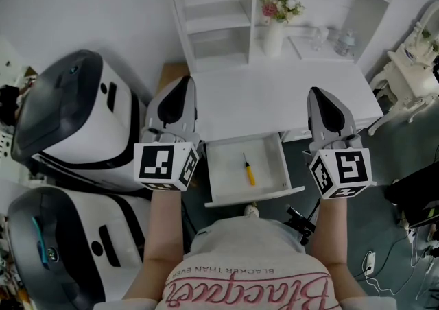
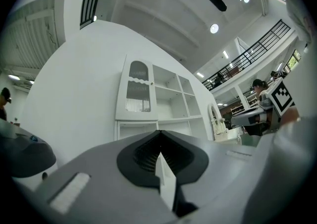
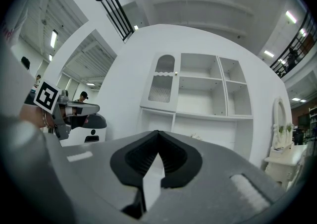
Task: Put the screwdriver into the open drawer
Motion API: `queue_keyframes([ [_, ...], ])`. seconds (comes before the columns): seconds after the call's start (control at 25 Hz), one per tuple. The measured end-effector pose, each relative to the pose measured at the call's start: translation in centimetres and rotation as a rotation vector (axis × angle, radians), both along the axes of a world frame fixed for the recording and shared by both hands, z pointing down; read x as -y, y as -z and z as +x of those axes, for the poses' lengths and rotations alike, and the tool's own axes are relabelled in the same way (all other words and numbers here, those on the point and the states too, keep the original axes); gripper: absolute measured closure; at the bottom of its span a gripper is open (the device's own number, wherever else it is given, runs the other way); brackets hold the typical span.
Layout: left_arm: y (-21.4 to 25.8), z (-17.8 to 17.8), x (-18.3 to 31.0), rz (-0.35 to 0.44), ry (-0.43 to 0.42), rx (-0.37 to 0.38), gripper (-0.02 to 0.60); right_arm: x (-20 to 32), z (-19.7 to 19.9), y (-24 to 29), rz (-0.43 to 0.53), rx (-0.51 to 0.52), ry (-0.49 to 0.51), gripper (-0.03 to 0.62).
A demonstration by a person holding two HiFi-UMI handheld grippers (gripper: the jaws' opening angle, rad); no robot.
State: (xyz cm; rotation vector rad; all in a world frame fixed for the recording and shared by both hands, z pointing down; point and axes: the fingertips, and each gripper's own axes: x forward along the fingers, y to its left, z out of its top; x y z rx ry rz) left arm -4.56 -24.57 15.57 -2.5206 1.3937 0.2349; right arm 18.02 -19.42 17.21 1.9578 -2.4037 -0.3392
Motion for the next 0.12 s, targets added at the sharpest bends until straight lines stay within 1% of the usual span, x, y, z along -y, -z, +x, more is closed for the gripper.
queue_keyframes([
  [0.12,0.40,-0.18,-0.23,0.011,0.001,-0.002,0.566,-0.19,0.00,0.20,0.007,-0.002,-0.006,0.592],
])
